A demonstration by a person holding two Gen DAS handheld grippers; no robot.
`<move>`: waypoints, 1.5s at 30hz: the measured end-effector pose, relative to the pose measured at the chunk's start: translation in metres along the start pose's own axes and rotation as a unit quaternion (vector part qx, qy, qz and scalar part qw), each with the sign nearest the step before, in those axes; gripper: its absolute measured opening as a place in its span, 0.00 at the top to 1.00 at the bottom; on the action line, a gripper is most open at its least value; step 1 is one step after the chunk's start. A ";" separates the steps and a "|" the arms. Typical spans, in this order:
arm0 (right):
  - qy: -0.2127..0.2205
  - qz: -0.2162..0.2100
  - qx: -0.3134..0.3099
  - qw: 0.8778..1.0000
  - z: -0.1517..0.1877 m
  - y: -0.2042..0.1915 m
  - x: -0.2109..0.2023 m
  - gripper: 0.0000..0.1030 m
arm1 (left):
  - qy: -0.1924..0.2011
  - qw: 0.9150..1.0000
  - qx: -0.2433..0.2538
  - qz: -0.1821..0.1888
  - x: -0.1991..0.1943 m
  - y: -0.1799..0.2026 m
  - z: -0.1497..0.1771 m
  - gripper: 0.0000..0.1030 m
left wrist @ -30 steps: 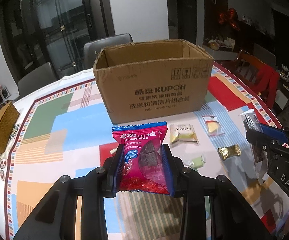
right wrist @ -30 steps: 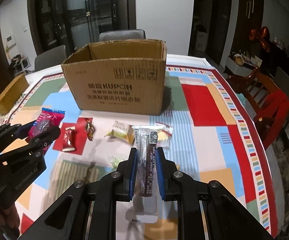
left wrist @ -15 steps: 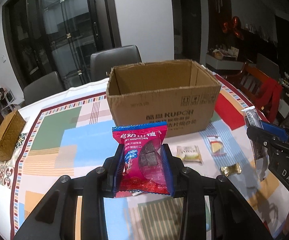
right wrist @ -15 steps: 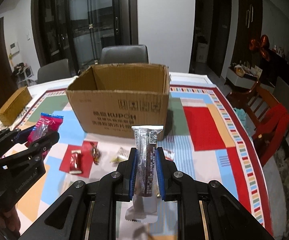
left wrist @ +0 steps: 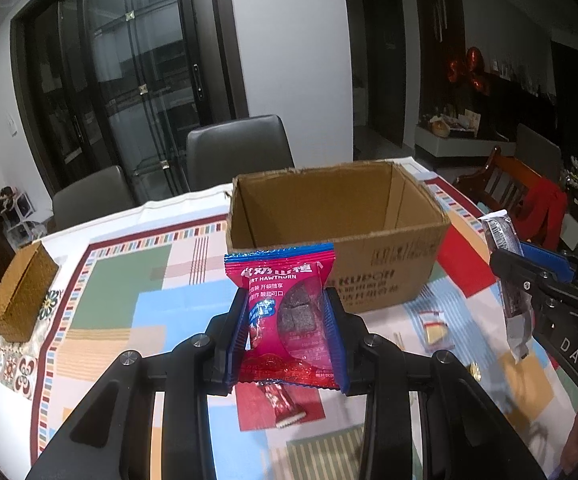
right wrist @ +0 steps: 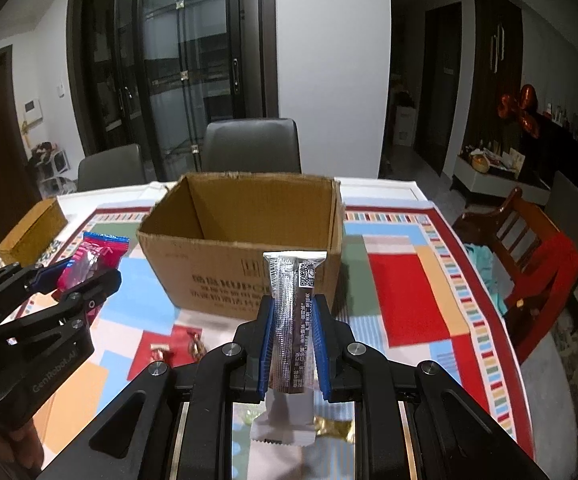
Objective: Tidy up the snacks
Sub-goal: 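Lift both held snacks and carry them toward the cardboard box, then open both tools over the box to drop the hawthorn packet and silver bar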
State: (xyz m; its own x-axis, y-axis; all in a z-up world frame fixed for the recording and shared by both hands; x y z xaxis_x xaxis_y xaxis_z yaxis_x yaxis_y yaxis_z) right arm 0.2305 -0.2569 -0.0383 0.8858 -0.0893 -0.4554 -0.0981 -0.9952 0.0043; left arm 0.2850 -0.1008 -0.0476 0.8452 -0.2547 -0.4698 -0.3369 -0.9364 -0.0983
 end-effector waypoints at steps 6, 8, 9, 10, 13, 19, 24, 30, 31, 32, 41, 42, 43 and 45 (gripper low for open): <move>0.021 0.001 0.000 1.000 -0.024 0.001 0.010 0.81 | 0.015 1.000 0.004 -0.004 0.007 -0.003 -0.019 0.66; 0.025 0.002 0.002 1.000 -0.031 0.001 0.014 0.81 | 0.019 1.000 0.007 -0.004 0.009 -0.004 -0.025 0.66; 0.027 0.003 0.002 1.000 -0.033 0.002 0.015 0.81 | 0.019 1.000 0.007 -0.003 0.011 -0.004 -0.027 0.66; 0.029 0.003 0.002 1.000 -0.036 0.002 0.017 0.81 | 0.018 1.000 0.006 0.000 0.014 -0.004 -0.028 0.66; 0.033 0.003 0.003 0.999 -0.043 0.003 0.023 0.81 | 0.018 1.000 0.003 0.002 0.019 -0.005 -0.032 0.66; 0.040 0.001 0.003 0.999 -0.055 0.005 0.035 0.81 | 0.015 1.000 -0.006 0.004 0.034 -0.011 -0.041 0.66; 0.046 0.001 0.004 0.999 -0.065 0.004 0.043 0.81 | 0.015 1.000 -0.002 -0.001 0.042 -0.012 -0.046 0.66; 0.049 0.001 0.001 0.999 -0.075 0.002 0.055 0.81 | 0.022 1.000 -0.001 -0.004 0.057 -0.017 -0.059 0.66; 0.049 0.000 0.001 0.999 -0.074 0.002 0.056 0.81 | 0.023 1.000 -0.002 -0.004 0.059 -0.019 -0.061 0.66; 0.050 0.000 0.000 0.999 -0.076 0.001 0.058 0.81 | 0.023 1.000 -0.002 -0.004 0.061 -0.020 -0.062 0.65; 0.047 -0.006 0.007 0.999 -0.086 -0.003 0.077 0.81 | 0.024 1.000 0.000 -0.006 0.081 -0.025 -0.068 0.65; 0.046 -0.008 0.007 0.999 -0.086 -0.003 0.080 0.81 | 0.023 1.000 0.000 -0.006 0.082 -0.024 -0.068 0.66; 0.044 -0.009 0.007 0.999 -0.087 -0.003 0.082 0.81 | 0.022 1.000 0.000 -0.006 0.085 -0.025 -0.068 0.66; 0.041 -0.012 0.007 0.999 -0.089 -0.006 0.088 0.81 | 0.022 1.000 0.001 -0.005 0.089 -0.025 -0.068 0.66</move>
State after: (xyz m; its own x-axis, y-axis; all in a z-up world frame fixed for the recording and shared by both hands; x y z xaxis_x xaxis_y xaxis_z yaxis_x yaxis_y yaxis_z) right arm 0.3489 -0.2626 0.0010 0.9217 -0.0695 -0.3816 -0.0826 -0.9964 -0.0181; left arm 0.3972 -0.1165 -0.0269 0.8658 -0.2558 -0.4301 -0.3290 -0.9386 -0.1039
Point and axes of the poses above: each gripper's, at about its wrist camera, not at the fingertips, and x roughly the way its jaws point, y to its right, z to its underside, the point moved 6 cm from there along x, roughly the way its jaws point, and after that the axes turned 11 degrees about y, right-handed, at the moved point
